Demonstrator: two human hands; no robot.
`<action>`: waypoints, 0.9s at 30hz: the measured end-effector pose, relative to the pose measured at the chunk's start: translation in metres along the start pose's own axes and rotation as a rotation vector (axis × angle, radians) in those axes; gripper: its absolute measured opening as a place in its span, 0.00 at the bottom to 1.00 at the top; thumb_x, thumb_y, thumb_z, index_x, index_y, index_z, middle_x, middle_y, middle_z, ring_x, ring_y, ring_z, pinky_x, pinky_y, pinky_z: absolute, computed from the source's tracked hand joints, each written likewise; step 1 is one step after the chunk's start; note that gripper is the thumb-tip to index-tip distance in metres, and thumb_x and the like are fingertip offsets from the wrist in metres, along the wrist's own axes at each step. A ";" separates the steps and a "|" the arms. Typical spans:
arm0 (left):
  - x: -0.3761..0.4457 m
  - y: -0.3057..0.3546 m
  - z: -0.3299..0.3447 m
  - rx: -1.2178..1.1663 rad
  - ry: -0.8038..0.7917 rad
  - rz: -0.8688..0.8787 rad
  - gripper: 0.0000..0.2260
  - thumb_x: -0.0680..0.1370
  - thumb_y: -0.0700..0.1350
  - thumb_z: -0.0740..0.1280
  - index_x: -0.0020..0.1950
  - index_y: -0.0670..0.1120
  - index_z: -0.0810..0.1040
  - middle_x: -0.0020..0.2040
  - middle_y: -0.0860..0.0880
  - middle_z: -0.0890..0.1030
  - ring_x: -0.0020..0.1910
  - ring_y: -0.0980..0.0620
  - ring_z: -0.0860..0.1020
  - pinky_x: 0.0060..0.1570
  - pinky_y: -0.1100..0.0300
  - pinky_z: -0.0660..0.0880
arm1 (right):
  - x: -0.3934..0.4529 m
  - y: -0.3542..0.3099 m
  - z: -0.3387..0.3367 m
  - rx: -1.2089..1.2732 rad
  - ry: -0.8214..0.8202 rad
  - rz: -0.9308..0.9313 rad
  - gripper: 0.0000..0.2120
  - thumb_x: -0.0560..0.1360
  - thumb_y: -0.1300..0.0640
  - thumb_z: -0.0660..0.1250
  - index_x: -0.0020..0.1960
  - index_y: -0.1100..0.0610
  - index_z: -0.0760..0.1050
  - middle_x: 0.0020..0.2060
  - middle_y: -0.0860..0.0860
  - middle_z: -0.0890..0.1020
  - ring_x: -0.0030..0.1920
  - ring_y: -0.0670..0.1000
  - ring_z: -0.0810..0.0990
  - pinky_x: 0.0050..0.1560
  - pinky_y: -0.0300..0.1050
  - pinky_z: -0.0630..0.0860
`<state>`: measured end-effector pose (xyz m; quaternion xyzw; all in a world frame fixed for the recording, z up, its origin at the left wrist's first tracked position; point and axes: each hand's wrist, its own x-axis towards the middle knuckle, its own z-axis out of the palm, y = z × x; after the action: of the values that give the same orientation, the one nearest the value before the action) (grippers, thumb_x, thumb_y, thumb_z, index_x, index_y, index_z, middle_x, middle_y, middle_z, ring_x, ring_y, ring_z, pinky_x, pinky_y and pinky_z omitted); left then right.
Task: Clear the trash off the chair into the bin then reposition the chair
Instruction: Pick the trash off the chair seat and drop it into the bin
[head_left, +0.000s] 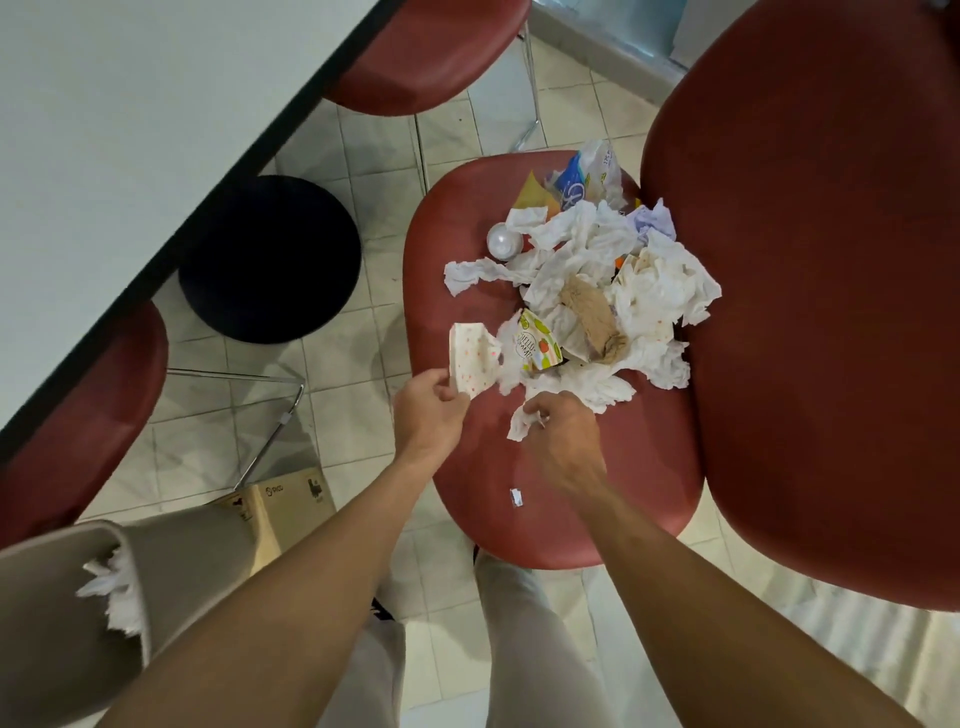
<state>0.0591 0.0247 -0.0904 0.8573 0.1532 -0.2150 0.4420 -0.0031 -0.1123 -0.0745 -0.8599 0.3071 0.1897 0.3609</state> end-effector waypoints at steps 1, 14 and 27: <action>-0.005 0.002 -0.005 0.006 -0.010 0.055 0.05 0.71 0.38 0.68 0.40 0.47 0.81 0.31 0.48 0.78 0.30 0.55 0.73 0.32 0.61 0.72 | -0.006 -0.003 0.000 0.005 0.009 -0.005 0.15 0.74 0.68 0.61 0.55 0.57 0.80 0.54 0.53 0.77 0.50 0.52 0.77 0.45 0.39 0.70; -0.046 -0.007 -0.062 -0.066 -0.047 0.092 0.06 0.71 0.38 0.71 0.38 0.49 0.80 0.26 0.55 0.74 0.27 0.58 0.71 0.34 0.60 0.72 | -0.082 -0.033 0.012 -0.020 0.113 -0.038 0.15 0.74 0.67 0.61 0.56 0.57 0.79 0.55 0.54 0.77 0.51 0.54 0.78 0.50 0.41 0.73; -0.082 -0.091 -0.195 -0.037 0.095 -0.041 0.04 0.72 0.38 0.72 0.44 0.47 0.81 0.30 0.55 0.75 0.28 0.60 0.72 0.27 0.68 0.65 | -0.145 -0.112 0.093 -0.090 0.026 -0.253 0.15 0.73 0.69 0.61 0.55 0.59 0.80 0.53 0.55 0.78 0.50 0.55 0.78 0.50 0.45 0.75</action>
<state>-0.0071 0.2303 -0.0111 0.8548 0.1956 -0.1803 0.4456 -0.0459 0.0748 -0.0004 -0.9094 0.1922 0.1451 0.3391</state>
